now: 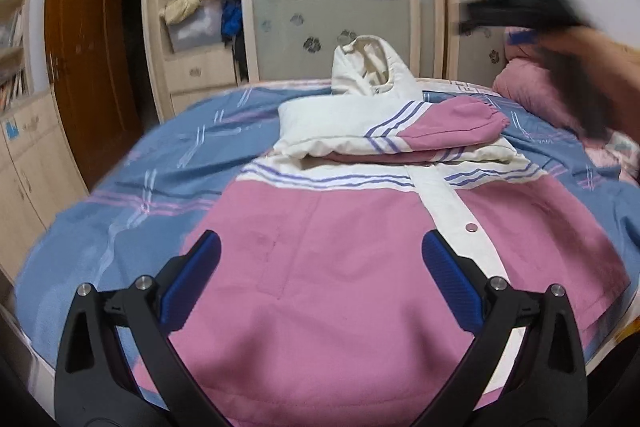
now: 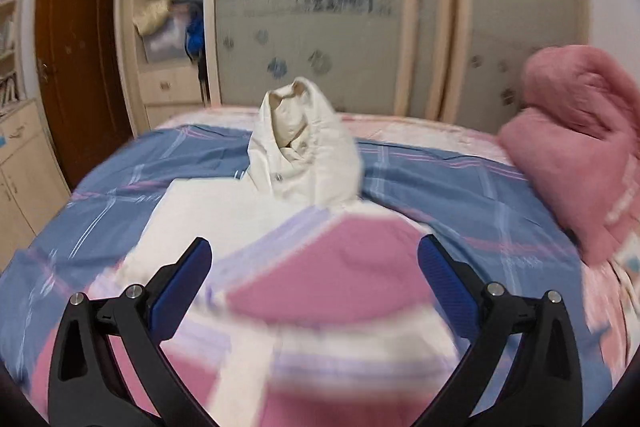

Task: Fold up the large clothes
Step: 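Grasp the white hood tip with the right gripper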

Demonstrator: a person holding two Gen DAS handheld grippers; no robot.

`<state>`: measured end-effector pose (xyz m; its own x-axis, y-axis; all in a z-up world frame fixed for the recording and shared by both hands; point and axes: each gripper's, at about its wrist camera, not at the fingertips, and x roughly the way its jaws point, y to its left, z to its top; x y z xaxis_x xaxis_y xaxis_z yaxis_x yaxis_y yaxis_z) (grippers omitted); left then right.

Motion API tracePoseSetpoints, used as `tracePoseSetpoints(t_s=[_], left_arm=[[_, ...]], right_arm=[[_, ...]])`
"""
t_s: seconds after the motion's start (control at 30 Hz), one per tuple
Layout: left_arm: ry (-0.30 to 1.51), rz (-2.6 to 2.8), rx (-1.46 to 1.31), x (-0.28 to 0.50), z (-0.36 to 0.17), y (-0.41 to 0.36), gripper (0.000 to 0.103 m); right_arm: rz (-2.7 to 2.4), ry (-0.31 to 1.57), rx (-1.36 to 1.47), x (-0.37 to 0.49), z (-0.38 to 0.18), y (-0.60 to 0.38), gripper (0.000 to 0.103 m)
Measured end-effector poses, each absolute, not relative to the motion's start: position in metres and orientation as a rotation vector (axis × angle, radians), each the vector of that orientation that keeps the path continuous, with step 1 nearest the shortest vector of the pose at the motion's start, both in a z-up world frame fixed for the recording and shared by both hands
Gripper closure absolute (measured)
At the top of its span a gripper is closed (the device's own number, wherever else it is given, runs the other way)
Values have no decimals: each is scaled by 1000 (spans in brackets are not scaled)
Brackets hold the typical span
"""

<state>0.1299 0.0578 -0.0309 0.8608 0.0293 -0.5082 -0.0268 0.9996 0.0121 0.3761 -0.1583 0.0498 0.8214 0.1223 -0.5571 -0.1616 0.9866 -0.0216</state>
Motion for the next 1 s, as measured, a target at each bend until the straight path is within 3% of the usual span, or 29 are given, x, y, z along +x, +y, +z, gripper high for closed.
tracePoseSetpoints(t_s=[0.23, 0.47, 0.53, 0.6, 0.67, 0.87, 1.0], left_arm=[[578, 22, -69, 142, -35, 89, 2], [670, 54, -177, 164, -53, 131, 2], [692, 58, -176, 168, -60, 133, 2], [710, 51, -165, 173, -64, 129, 2], [713, 37, -169, 174, -65, 124, 2], [698, 0, -135, 170, -60, 99, 2], [687, -11, -134, 169, -57, 90, 2]], right_arm=[[-17, 699, -278, 596, 19, -74, 2], [-161, 712, -356, 709, 1, -51, 2], [-161, 726, -350, 723, -4, -58, 19], [-147, 770, -297, 727, -6, -71, 68], [-130, 746, -229, 717, 3, -92, 93], [-29, 630, -74, 629, 38, -162, 98], [69, 597, 38, 550, 32, -205, 98]])
